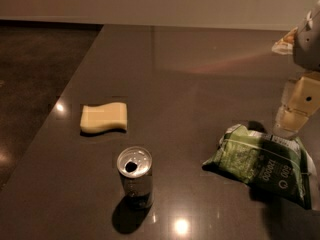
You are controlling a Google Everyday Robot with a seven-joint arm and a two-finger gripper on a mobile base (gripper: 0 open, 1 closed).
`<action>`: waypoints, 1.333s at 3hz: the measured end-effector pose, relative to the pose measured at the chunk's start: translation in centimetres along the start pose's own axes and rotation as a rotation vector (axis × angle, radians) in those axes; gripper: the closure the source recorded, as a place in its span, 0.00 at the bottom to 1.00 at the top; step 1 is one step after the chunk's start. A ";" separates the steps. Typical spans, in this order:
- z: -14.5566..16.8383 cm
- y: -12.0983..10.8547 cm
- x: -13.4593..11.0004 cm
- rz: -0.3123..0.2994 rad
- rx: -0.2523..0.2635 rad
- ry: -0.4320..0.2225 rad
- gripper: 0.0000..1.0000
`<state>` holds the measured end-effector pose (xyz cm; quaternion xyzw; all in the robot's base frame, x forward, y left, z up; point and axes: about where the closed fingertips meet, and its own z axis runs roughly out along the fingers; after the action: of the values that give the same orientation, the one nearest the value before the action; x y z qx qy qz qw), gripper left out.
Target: Move green jalapeno chip bag near redbull can
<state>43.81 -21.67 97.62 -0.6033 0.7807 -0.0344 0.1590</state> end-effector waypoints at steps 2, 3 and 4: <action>0.5 1.2 0.6 0.004 -0.014 0.005 0.00; 1.9 3.5 1.8 0.015 -0.049 -0.001 0.00; 4.4 5.8 3.6 0.039 -0.104 -0.007 0.00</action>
Offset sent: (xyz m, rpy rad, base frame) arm -0.0346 -0.0070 -0.0313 -0.0024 0.0704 -0.0060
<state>38.94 -22.90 91.29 -0.5957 0.7924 0.0112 0.1309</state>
